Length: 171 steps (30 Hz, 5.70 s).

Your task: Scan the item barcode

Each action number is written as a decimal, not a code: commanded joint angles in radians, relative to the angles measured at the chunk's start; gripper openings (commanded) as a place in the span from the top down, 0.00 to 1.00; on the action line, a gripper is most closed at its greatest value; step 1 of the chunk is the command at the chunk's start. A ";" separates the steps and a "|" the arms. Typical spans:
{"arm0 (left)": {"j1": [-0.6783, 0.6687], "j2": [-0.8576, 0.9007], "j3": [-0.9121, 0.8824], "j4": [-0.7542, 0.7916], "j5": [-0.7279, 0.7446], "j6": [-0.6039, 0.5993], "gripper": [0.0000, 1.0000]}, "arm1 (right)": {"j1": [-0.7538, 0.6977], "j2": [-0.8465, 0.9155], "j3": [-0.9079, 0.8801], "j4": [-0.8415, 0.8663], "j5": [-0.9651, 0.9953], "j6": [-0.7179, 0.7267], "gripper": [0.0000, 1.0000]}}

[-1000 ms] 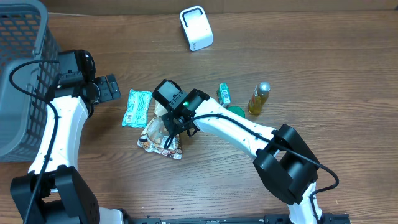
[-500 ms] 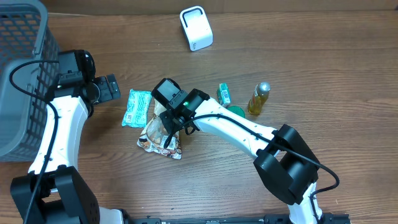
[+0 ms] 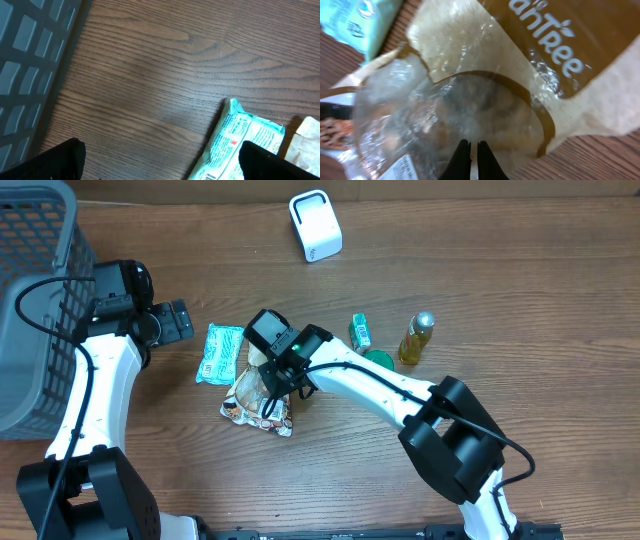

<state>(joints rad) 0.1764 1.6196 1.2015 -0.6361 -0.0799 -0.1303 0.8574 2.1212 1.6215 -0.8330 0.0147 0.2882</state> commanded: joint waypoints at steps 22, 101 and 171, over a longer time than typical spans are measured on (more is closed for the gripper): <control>-0.007 -0.015 0.022 0.001 -0.005 0.011 0.00 | -0.002 -0.051 0.235 -0.177 -0.013 -0.034 0.94; -0.006 -0.015 0.022 0.001 -0.005 0.011 0.00 | -0.347 -0.229 -0.123 -0.351 0.037 0.183 0.00; -0.007 -0.015 0.022 0.001 -0.005 0.011 0.00 | -0.169 -0.229 -0.220 -0.063 0.175 0.431 0.00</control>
<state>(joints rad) 0.1764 1.6196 1.2015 -0.6361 -0.0803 -0.1303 0.6888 1.8980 1.4059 -0.8951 0.1219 0.6418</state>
